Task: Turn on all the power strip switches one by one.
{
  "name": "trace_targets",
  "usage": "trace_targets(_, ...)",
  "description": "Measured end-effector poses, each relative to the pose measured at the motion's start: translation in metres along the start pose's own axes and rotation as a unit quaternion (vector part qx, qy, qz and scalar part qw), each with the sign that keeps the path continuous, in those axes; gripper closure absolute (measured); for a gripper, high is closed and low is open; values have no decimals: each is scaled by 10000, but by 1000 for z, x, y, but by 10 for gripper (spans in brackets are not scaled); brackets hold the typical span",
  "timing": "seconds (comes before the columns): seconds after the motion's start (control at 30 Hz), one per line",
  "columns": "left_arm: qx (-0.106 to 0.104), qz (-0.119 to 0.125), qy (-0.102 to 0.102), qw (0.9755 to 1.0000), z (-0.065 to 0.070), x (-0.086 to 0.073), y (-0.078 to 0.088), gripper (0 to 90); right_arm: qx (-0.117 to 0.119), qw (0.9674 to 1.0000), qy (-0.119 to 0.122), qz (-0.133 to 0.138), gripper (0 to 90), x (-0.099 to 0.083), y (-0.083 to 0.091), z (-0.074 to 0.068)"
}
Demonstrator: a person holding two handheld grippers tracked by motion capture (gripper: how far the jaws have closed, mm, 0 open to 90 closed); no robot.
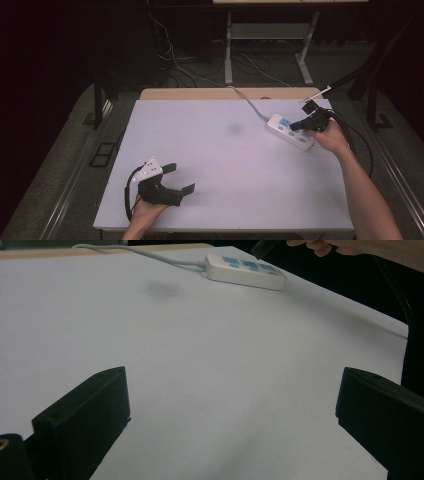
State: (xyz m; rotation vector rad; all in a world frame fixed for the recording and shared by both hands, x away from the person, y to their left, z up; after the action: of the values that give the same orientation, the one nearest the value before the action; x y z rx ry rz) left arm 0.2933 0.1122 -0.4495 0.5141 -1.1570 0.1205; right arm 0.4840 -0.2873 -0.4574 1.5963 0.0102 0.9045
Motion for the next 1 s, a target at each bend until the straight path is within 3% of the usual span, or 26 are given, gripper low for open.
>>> trace_targets(0.57, 25, -18, -15, 10000, -1, 0, 1, 0, 40, 9998, -62, -165, 900, -9, -13, 1)
trace_targets(0.73, 40, -18, -22, 10000, -1, 0, 2, 0, 47, 9999, -74, -106, 900, -8, -14, 2)
trace_targets(0.93, 42, -20, -21, 10000, -1, -1, 2, 0, -62, 9998, 60, -160, 900, -7, -15, 2)
trace_targets(1.0, 35, -29, -34, 10000, 0, -1, 2, 0, 2, 9999, -31, -119, 900, -9, -15, 3)
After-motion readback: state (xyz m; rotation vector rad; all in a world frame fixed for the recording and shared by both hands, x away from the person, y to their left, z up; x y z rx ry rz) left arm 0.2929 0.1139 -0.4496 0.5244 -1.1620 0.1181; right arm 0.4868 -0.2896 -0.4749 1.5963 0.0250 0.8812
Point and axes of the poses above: each handheld gripper's, and its own axes: y roughly backward along the jaws, x roughly out of its top, z roughly to its right, the point moved 8 cm from there along -y, roughly forward along the jaws, and after that the axes turned 13 degrees about -x, right-handed, at the moved point
